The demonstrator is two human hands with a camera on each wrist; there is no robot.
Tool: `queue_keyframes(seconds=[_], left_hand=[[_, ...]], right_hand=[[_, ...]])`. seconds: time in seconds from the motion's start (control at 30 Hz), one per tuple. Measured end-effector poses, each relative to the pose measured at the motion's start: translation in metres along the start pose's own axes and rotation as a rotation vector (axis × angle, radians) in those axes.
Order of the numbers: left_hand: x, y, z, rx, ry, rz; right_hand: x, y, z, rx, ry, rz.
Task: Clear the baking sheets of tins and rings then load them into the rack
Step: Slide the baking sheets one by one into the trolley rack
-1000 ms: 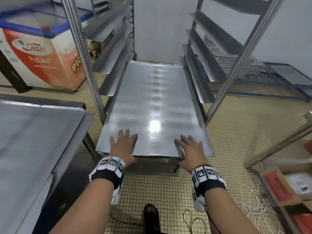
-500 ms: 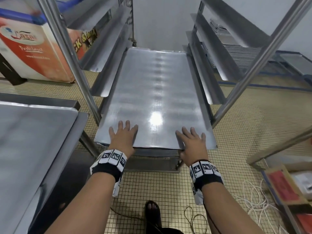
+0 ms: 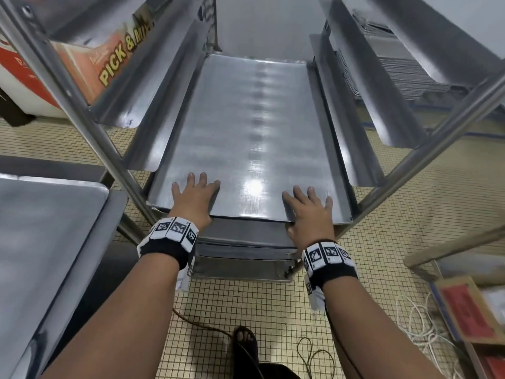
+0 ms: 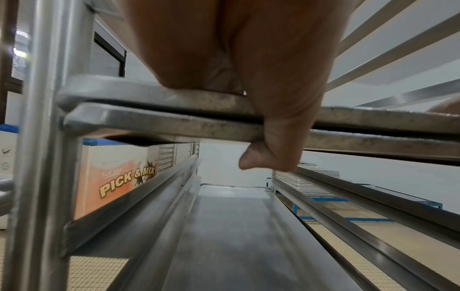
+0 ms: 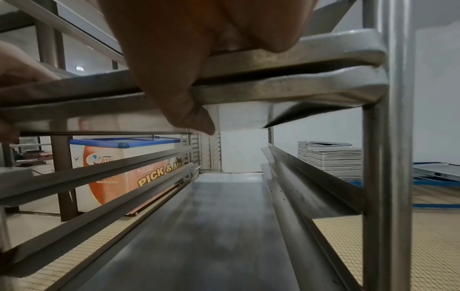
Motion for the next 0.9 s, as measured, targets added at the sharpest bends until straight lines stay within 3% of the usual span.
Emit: queue_keyframes(seconds=[0.53,0.77,0.9], left_hand=[[0.052,-0.003,-0.005,-0.007,-0.04,-0.003],[0.018,0.006,-0.013,0.102,0.129,0.062],[-0.025,0.003,-0.01,0.069,0.138,0.082]], right_hand=[[0.05,0.005,0.012,-0.039,-0.008,-0.002],[0.031,-0.007,0.013,-0.117,0.019,0.066],[0.007,-0.026,0.0,-0.091,0.031,0.046]])
Point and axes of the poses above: each hand's wrist, its own x-axis towards the middle knuckle, its own z-axis out of the palm, y = z × x, the point moved 8 cm from there along x, towards the middle knuckle, and after that the axes turned 14 degrees about y, right-handed, at the moved point
